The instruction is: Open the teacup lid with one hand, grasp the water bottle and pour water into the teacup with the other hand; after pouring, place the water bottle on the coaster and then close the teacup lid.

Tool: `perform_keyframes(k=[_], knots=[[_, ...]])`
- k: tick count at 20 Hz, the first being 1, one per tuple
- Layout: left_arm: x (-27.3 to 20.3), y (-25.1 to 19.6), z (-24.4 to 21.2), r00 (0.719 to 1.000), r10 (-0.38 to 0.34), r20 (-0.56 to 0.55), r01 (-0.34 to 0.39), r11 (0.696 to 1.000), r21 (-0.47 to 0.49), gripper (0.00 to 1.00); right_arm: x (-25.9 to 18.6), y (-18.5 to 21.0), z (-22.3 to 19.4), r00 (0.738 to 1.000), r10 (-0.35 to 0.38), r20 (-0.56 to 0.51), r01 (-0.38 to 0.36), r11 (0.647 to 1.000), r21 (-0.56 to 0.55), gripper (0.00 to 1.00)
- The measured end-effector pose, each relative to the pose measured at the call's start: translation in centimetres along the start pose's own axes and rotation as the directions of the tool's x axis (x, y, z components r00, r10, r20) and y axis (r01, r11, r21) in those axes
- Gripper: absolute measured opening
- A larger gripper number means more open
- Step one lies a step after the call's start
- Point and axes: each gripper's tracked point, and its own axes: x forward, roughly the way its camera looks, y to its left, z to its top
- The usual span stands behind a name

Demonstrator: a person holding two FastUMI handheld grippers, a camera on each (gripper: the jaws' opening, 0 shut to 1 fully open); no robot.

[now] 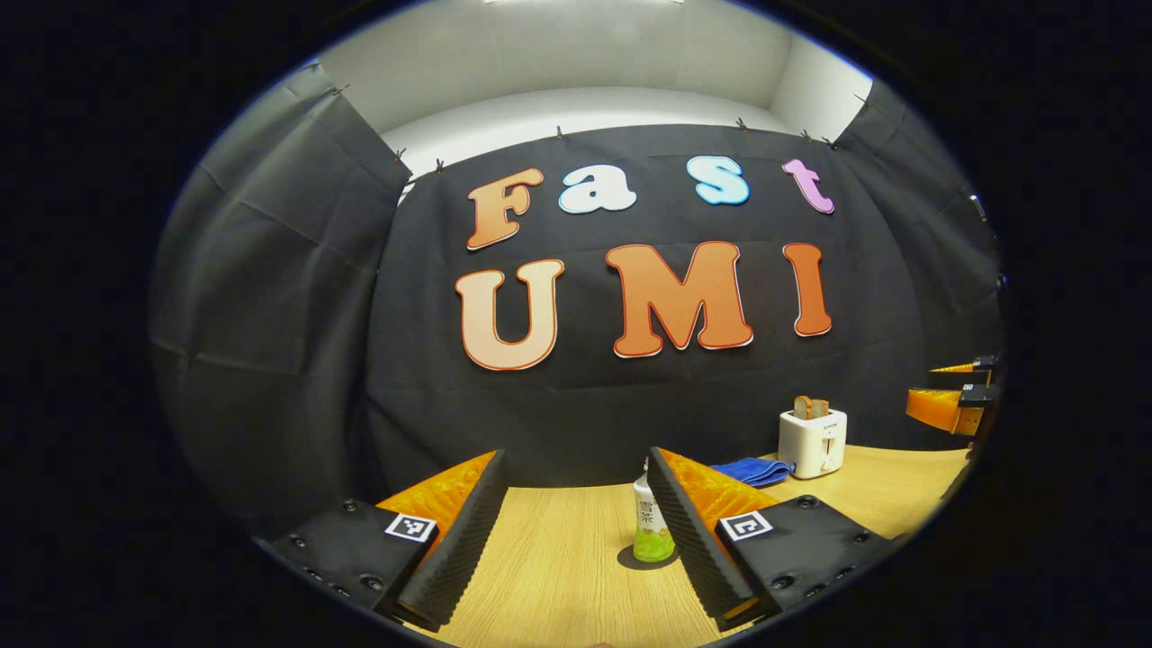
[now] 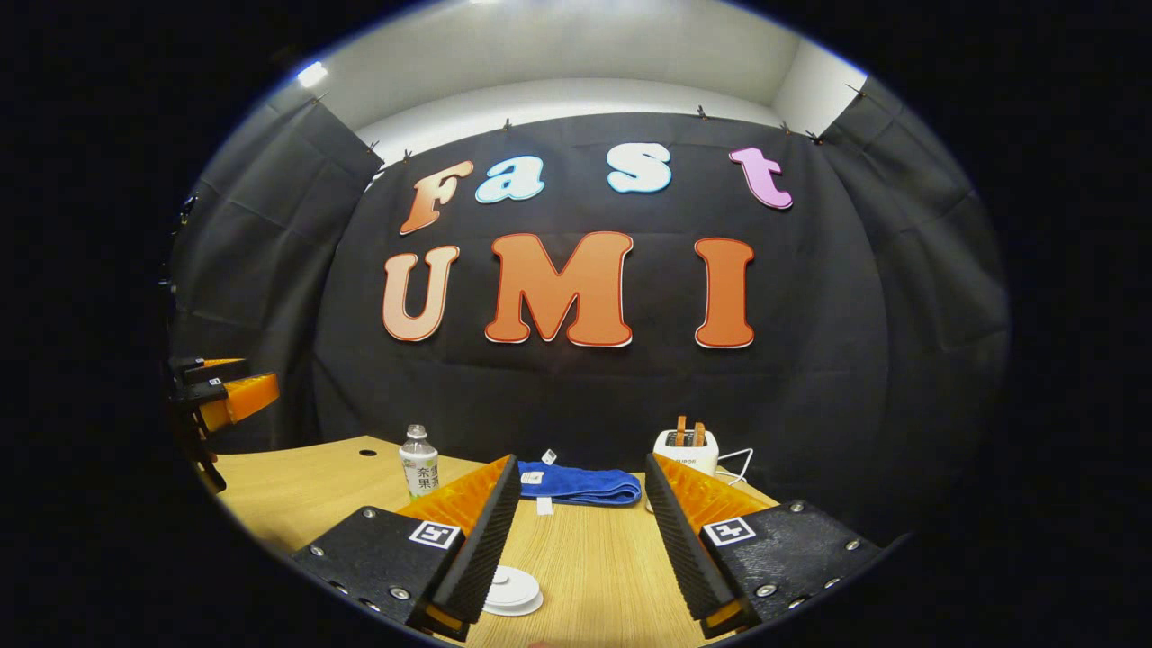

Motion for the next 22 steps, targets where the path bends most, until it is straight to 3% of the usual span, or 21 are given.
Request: perform_keyframes(k=[9, 10, 11, 13, 14, 15, 22], knots=[[-0.1, -0.6, 0.6, 1.0, -0.006, 0.015, 0.006, 1.0, 0.025, 0.98, -0.3, -0.6, 0.8, 1.0, -0.011, 0.015, 0.011, 1.0, 0.002, 0.83], [0.0, -0.6, 0.6, 1.0, -0.006, 0.017, 0.006, 1.0, 0.027, 0.98, -0.3, -0.6, 0.8, 1.0, -0.009, 0.016, 0.009, 1.0, 0.002, 0.87], [0.0, -0.7, 0.6, 1.0, -0.008, 0.017, 0.007, 1.0, 0.028, 0.98, -0.4, -0.7, 0.8, 1.0, -0.011, 0.015, 0.011, 1.0, 0.002, 0.83], [0.0, -1.0, 0.7, 1.0, -0.019, 0.021, 0.018, 1.0, 0.012, 0.99, -0.3, -0.7, 0.7, 1.0, -0.009, 0.013, 0.009, 1.0, 0.001, 0.83], [-0.1, -1.2, 0.7, 0.999, -0.026, 0.022, 0.026, 1.0, 0.0, 0.98, -0.3, -0.8, 0.7, 1.0, -0.011, 0.012, 0.011, 1.0, 0.0, 0.87], [-0.2, -1.2, 1.0, 0.999, -0.028, 0.023, 0.028, 1.0, -0.008, 0.97, -0.4, -0.9, 0.8, 1.0, -0.013, 0.013, 0.013, 1.0, -0.003, 0.83], [-0.3, -0.8, 0.8, 1.0, -0.013, 0.022, 0.013, 1.0, -0.001, 0.98, -0.6, -0.9, 1.2, 1.0, -0.01, 0.02, 0.01, 1.0, -0.001, 0.83]])
